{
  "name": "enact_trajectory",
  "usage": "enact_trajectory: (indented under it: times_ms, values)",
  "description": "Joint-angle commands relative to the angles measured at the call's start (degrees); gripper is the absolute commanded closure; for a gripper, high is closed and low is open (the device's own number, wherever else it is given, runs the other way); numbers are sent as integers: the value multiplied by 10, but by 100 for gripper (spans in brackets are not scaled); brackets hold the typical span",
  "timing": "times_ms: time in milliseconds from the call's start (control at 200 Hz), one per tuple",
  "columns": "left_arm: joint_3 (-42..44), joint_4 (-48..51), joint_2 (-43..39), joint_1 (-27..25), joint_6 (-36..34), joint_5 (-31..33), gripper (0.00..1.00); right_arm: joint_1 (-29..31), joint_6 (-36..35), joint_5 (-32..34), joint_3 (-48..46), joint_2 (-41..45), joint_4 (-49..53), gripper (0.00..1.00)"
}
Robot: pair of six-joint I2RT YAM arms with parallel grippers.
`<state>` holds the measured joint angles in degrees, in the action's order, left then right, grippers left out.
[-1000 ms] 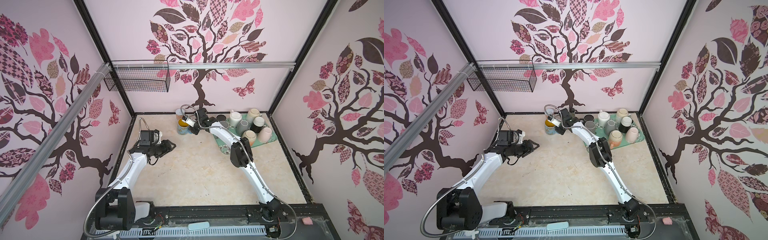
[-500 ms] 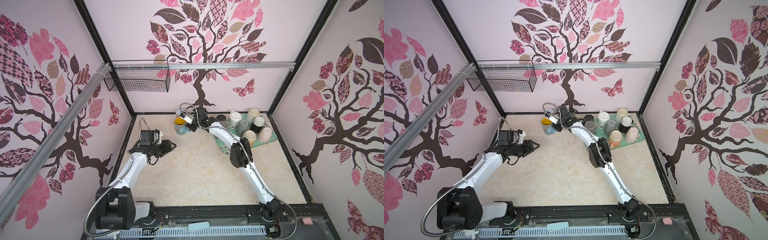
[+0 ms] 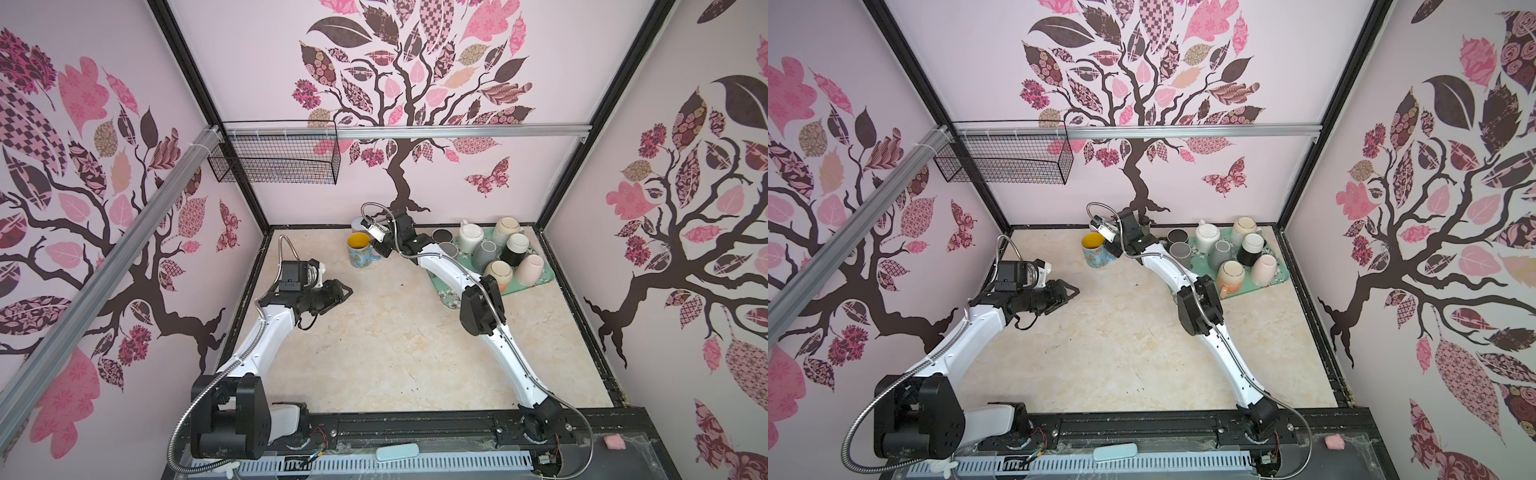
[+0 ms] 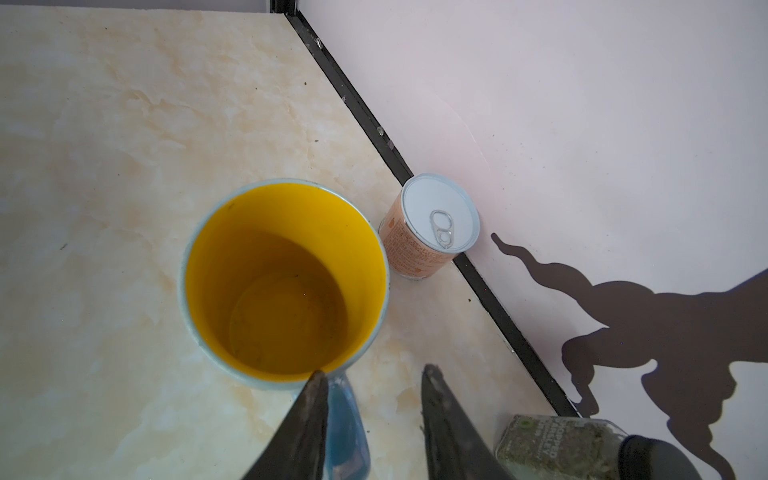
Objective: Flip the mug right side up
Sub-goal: 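Turn the blue mug upright with the right gripper while the left draws back, then release the blue mug and move the right gripper back toward the tray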
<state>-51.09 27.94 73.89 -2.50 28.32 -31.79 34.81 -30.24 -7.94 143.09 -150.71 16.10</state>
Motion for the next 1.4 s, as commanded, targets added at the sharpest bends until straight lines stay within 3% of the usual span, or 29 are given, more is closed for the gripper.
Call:
enact_trajectory:
  times_ms: [0, 180, 340, 580, 820, 940, 1040, 1235, 1395]
  values:
    - [12, -10, -16, 3, -7, -1, 42, 2, 26, -24, 5, -8, -1, 58]
    - [13, -24, -19, 2, 0, 4, 42, 3, 90, -48, -15, 71, 20, 51]
    - [4, -33, -14, -9, 2, 3, 43, 2, 190, -43, -72, 170, 62, 48]
    - [-16, -12, -19, -89, -24, 68, 43, 1, 357, 134, -303, 352, 72, 41]
    - [-52, -45, 45, -164, -27, 105, 45, 0, 412, 263, -550, 526, 48, 35]
    - [-62, -73, 71, -203, -22, 116, 45, -7, 452, 272, -572, 530, 94, 34]
    - [-79, -72, 101, -236, -22, 163, 44, -20, 499, 240, -595, 519, 110, 34]
    - [-132, -69, 165, -260, -11, 160, 43, -51, 531, 203, -646, 484, 65, 31]
    - [-117, -69, 171, -275, -15, 159, 43, -83, 545, 173, -633, 430, 37, 29]
